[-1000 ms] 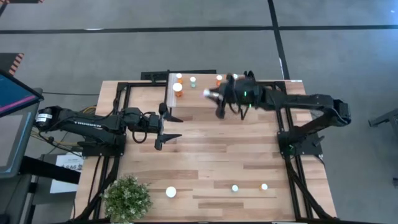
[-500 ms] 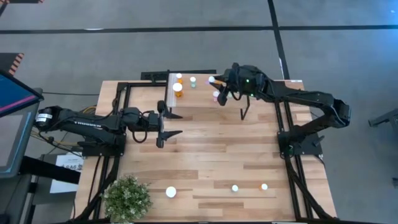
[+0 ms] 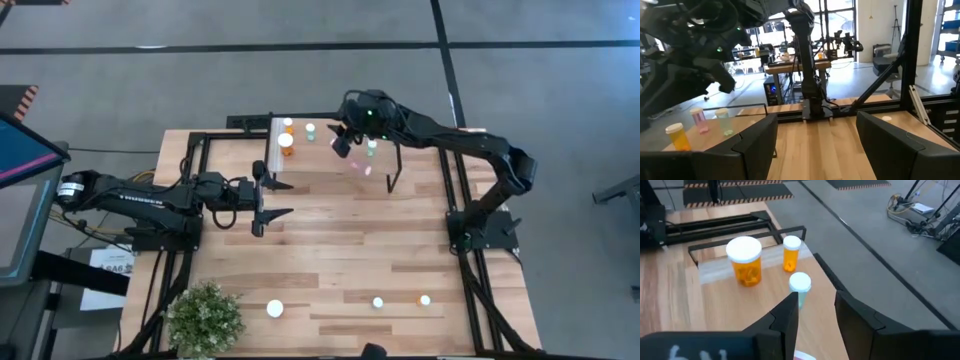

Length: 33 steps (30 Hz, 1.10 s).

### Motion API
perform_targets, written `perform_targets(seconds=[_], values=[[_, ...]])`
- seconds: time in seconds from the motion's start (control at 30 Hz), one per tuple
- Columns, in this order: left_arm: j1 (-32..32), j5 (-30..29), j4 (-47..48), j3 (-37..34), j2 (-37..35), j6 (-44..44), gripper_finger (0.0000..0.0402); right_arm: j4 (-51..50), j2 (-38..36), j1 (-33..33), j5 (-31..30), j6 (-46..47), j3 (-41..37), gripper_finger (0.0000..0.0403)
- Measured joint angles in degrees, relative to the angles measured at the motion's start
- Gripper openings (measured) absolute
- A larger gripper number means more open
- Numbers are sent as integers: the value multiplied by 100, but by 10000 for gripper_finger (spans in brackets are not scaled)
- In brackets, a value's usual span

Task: Pick and place medicine bottles onto shelf by color
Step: Put the pink small pill bottle on the shelf

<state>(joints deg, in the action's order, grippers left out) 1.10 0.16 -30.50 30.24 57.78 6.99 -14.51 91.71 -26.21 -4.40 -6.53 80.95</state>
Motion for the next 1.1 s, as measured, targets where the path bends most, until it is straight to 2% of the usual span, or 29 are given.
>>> perform_targets(seconds=[0.2,0.57,0.73,0.87,1.1], values=[[0,0,18,0,0,78,261,-212,92,-4,21,-115,230,150],[0,2,27,0,0,74,261,-1301,-1096,555,19,-126,59,148],[0,2,27,0,0,-5,261,-1271,-1737,1209,-96,239,-779,144],[0,2,23,0,-1,-46,261,-891,-2150,1855,-723,781,-1690,145],[0,2,0,0,-1,-75,261,-473,-2156,2901,-1408,2001,-2801,142]])
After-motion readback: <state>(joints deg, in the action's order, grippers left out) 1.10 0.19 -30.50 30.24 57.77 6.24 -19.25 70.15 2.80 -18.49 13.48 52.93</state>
